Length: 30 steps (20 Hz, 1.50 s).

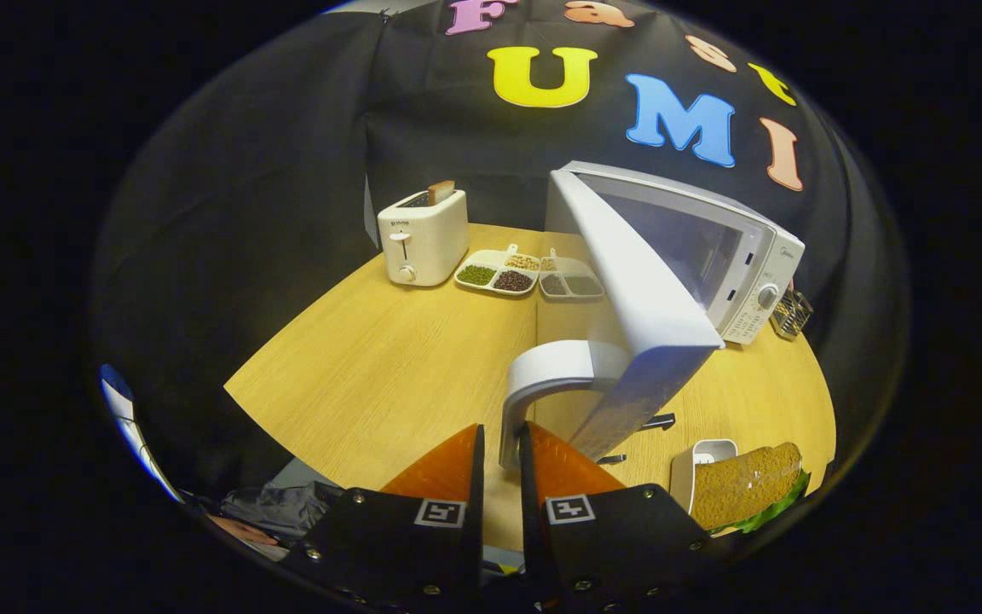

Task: Open the microwave, put the food inside, and close the microwave door.

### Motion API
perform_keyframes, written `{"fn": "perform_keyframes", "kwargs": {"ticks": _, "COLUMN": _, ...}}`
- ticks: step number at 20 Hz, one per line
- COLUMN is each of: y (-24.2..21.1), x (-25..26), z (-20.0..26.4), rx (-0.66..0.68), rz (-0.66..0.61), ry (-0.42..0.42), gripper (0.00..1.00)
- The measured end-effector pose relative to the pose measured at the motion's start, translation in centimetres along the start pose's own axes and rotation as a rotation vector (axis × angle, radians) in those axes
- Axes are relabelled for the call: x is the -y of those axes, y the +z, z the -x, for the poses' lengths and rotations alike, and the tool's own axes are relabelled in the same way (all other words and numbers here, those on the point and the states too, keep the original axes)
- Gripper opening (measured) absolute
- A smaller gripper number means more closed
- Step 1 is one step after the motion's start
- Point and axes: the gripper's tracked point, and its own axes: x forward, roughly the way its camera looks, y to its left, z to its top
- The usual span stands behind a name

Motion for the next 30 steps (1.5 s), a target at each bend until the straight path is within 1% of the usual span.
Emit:
{"fn": "perform_keyframes", "kwargs": {"ticks": 1, "y": 0.0, "x": -0.4, "z": 0.0, "rx": -0.001, "rz": 0.010, "ry": 0.012, "gripper": 0.20}}
{"fn": "perform_keyframes", "kwargs": {"ticks": 3, "y": 0.0, "x": -1.5, "z": 0.1, "rx": -0.005, "rz": 0.034, "ry": 0.063, "gripper": 0.20}}
{"fn": "perform_keyframes", "kwargs": {"ticks": 6, "y": 0.9, "x": -4.6, "z": 0.5, "rx": 0.023, "rz": 0.041, "ry": 0.203, "gripper": 0.20}}
{"fn": "perform_keyframes", "kwargs": {"ticks": 9, "y": 2.9, "x": -7.0, "z": 1.4, "rx": 0.084, "rz": 0.063, "ry": 0.338, "gripper": 0.20}}
{"fn": "perform_keyframes", "kwargs": {"ticks": 12, "y": 6.2, "x": -8.7, "z": 3.8, "rx": 0.176, "rz": 0.061, "ry": 0.479, "gripper": 0.20}}
{"fn": "perform_keyframes", "kwargs": {"ticks": 14, "y": 8.4, "x": -8.7, "z": 6.2, "rx": 0.239, "rz": 0.056, "ry": 0.544, "gripper": 0.20}}
{"fn": "perform_keyframes", "kwargs": {"ticks": 15, "y": 9.5, "x": -8.5, "z": 7.3, "rx": 0.270, "rz": 0.054, "ry": 0.565, "gripper": 0.26}}
{"fn": "perform_keyframes", "kwargs": {"ticks": 18, "y": 12.0, "x": -6.3, "z": 10.3, "rx": 0.372, "rz": 0.067, "ry": 0.582, "gripper": 0.26}}
{"fn": "perform_keyframes", "kwargs": {"ticks": 19, "y": 12.6, "x": -5.8, "z": 11.1, "rx": 0.392, "rz": 0.074, "ry": 0.597, "gripper": 0.50}}
{"fn": "perform_keyframes", "kwargs": {"ticks": 21, "y": 13.6, "x": -3.8, "z": 12.0, "rx": 0.434, "rz": 0.083, "ry": 0.579, "gripper": 0.97}}
{"fn": "perform_keyframes", "kwargs": {"ticks": 25, "y": 14.4, "x": 0.3, "z": 13.1, "rx": 0.479, "rz": 0.069, "ry": 0.516, "gripper": 0.99}}
{"fn": "perform_keyframes", "kwargs": {"ticks": 27, "y": 14.4, "x": 2.3, "z": 13.7, "rx": 0.486, "rz": 0.039, "ry": 0.497, "gripper": 0.99}}
{"fn": "perform_keyframes", "kwargs": {"ticks": 30, "y": 14.1, "x": 6.1, "z": 13.3, "rx": 0.480, "rz": 0.007, "ry": 0.444, "gripper": 0.99}}
